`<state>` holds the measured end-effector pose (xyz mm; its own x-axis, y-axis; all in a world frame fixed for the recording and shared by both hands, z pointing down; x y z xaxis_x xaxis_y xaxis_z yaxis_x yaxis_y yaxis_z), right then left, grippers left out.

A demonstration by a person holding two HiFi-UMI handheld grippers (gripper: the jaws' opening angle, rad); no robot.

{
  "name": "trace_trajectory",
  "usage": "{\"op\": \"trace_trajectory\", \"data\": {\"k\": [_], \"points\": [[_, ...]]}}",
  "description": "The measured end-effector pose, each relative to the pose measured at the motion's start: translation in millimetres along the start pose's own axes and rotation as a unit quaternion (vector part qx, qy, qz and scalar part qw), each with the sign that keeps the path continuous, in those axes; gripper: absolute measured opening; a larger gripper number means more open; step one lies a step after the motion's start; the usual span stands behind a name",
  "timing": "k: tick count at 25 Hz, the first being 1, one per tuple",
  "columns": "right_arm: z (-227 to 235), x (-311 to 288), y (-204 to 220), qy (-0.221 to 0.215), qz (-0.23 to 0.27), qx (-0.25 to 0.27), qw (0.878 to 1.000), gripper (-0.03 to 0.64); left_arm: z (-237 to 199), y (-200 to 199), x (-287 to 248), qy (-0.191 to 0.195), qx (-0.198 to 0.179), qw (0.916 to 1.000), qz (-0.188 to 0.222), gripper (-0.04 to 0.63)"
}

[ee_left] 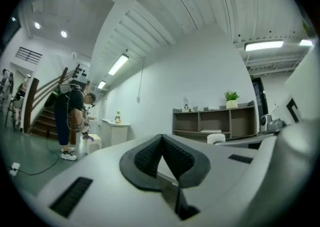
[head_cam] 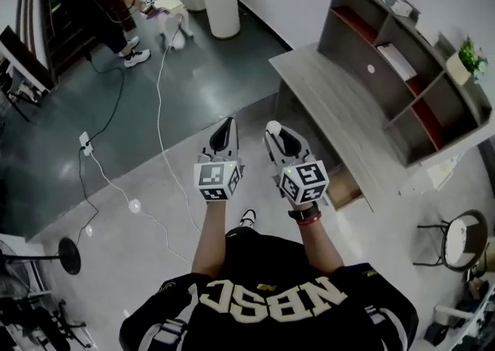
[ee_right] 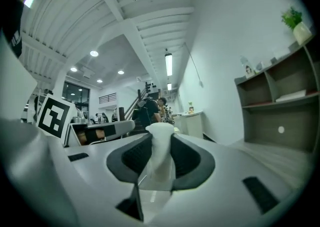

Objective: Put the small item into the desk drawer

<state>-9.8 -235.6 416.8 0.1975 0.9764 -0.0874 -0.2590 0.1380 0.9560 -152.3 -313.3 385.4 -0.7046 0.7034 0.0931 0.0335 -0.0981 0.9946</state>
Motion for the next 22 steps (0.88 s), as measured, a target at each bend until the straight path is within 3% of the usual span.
{"op": "trace_trajectory", "data": {"k": [5, 12, 15, 19, 22], "points": [[45, -5, -7, 0.102, 0.021, -0.013, 0.994, 0.119, 22, 18, -75, 0.114, 0.013, 0.9933, -0.011, 0.012], [106, 31, -17, 0.245, 0.062, -0.031, 0.967, 0.12, 94, 31, -146, 0.271, 0.02, 0.9623, -0.021, 0.012], [127, 63, -16, 0.305, 0.071, -0.034, 0.949, 0.12, 137, 36, -162, 0.335, 0.023, 0.9418, -0.023, 0.012], [145, 123, -8, 0.396, 0.088, -0.045, 0.913, 0.121, 205, 46, -164, 0.428, 0.032, 0.903, -0.027, 0.012], [156, 165, 0, 0.443, 0.096, -0.055, 0.89, 0.121, 254, 49, -163, 0.472, 0.039, 0.8801, -0.031, 0.012]]}}
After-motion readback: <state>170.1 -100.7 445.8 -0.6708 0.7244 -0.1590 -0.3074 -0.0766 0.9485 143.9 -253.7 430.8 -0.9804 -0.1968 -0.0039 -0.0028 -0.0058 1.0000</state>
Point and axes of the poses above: the fingertips, and each gripper's own axes: x backward along the fingers, z to its right, y out of its underside, the point moved 6 cm from there along x, backward along the fingers, and after that the axes turned 8 degrees about -x, right-handed, at the moved point
